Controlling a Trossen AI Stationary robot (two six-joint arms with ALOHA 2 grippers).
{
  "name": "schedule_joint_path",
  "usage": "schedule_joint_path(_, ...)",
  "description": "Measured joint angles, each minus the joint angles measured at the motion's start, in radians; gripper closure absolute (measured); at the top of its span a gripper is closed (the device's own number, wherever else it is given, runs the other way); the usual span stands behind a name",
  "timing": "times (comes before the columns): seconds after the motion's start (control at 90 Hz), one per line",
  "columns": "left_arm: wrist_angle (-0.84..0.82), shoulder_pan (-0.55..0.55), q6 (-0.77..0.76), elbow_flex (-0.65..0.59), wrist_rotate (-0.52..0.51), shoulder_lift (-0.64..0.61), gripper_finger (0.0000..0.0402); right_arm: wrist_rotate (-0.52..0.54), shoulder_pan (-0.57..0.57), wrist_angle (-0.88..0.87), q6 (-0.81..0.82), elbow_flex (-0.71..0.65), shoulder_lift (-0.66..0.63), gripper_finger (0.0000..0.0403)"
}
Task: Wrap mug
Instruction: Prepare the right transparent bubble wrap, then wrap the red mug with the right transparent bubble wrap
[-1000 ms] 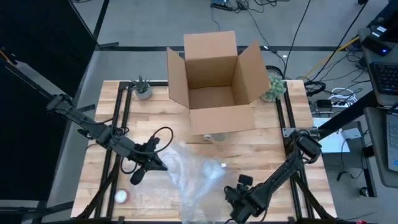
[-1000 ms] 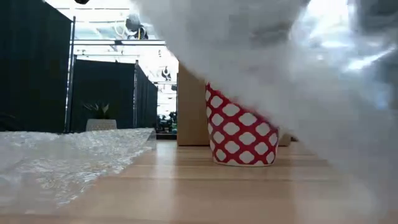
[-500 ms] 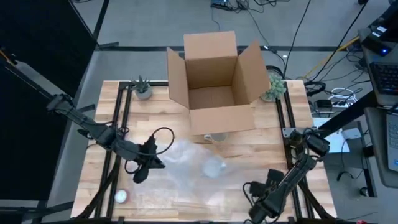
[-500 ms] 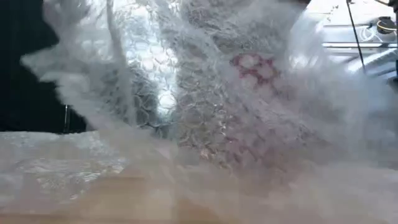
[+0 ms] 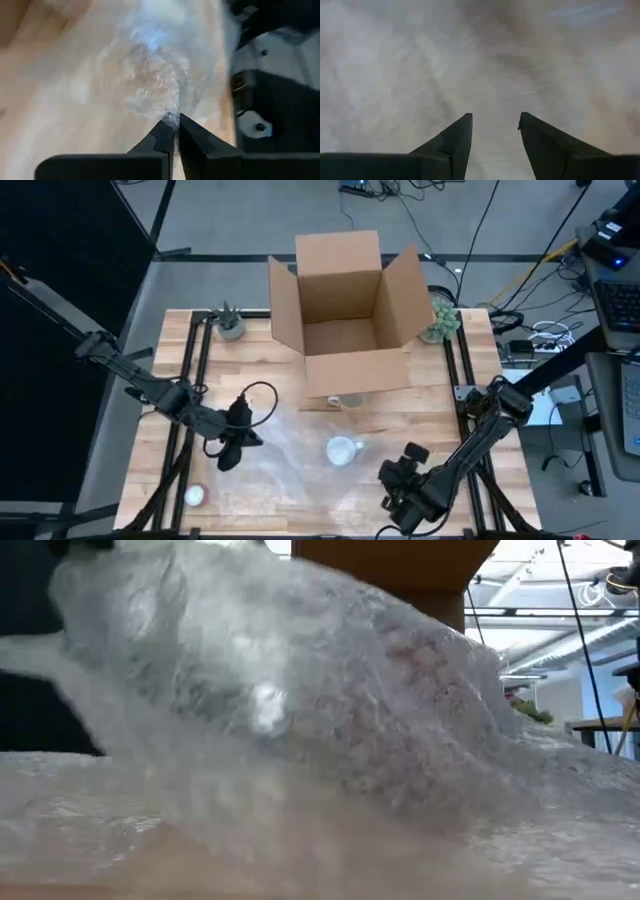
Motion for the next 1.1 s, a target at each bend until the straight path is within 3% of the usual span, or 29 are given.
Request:
schedule_joint_path(0.322, -0.258, 0.014, -0.134, 0.053, 0.12, -0.025, 0.026, -0.117, 0.016, 0.135, -0.007, -0.1, 0.018, 0.025)
schedule_joint_path(0.433, -0.186, -0.004, -0.104, 0.086, -0.034, -0.051, 0.0252, -0.118, 0.034, 0.134, -0.036, -0.107, 0.016, 0.025)
schedule_joint_path(0.522, 0.021, -0.019, 0.018, 0.07, -0.199, -0.049, 0.0251, -0.116, 0.029, 0.136, -0.078, -0.101, 0.01, 0.025)
schedule_joint_path(0.589, 0.169, -0.02, 0.122, 0.04, -0.233, -0.024, 0.0251, -0.087, 0.026, 0.177, -0.115, -0.088, 0.0, 0.025)
schedule_joint_path(0.7, 0.408, 0.022, 0.228, -0.014, -0.236, 0.096, 0.0251, -0.052, 0.023, 0.281, -0.197, -0.078, -0.016, 0.025)
schedule_joint_path(0.9, 0.552, 0.046, 0.207, -0.059, -0.233, 0.38, 0.0251, -0.06, 0.023, 0.26, -0.201, -0.069, -0.042, 0.025)
schedule_joint_path(1.1, 0.55, 0.026, 0.086, -0.059, -0.02, 0.582, 0.0251, -0.052, 0.007, 0.242, -0.204, -0.068, -0.191, 0.025)
